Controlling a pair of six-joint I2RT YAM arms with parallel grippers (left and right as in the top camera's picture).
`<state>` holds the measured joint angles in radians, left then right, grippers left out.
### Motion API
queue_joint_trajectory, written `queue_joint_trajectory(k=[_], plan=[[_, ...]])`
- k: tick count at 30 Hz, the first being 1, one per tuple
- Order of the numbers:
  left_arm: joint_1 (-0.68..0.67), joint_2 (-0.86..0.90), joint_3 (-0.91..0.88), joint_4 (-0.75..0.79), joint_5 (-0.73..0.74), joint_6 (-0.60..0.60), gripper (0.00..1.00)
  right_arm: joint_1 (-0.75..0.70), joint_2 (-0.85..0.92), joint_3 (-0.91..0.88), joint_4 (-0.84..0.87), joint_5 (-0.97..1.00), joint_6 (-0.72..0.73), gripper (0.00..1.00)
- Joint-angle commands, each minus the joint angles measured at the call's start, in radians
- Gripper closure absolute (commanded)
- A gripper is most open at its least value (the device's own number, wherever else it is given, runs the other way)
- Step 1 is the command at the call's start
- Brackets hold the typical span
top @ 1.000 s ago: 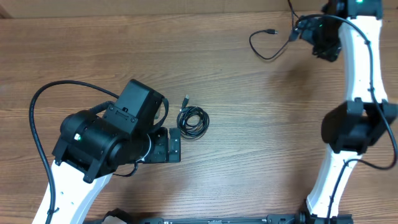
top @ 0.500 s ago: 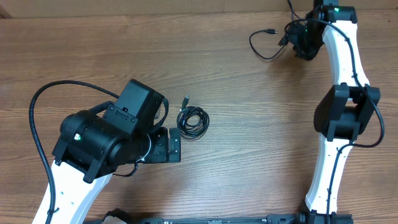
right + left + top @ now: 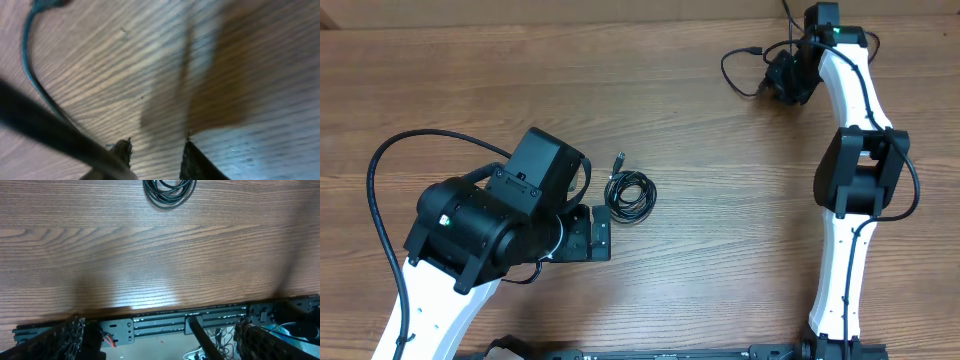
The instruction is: Untangle cables
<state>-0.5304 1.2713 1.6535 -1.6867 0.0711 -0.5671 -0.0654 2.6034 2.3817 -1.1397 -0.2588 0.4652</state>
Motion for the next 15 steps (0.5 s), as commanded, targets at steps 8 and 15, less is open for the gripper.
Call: queue_joint_trajectory(k=[8, 15], plan=[[0.0, 0.007, 0.003, -0.003, 0.007, 0.002, 0.01, 0.004, -0.002, 0.006, 0.161, -0.014, 0.213, 0.96], [0.0, 0.011, 0.003, -0.003, 0.007, 0.002, 0.01, -0.048, -0.002, 0.008, 0.362, -0.286, 0.336, 0.96]])
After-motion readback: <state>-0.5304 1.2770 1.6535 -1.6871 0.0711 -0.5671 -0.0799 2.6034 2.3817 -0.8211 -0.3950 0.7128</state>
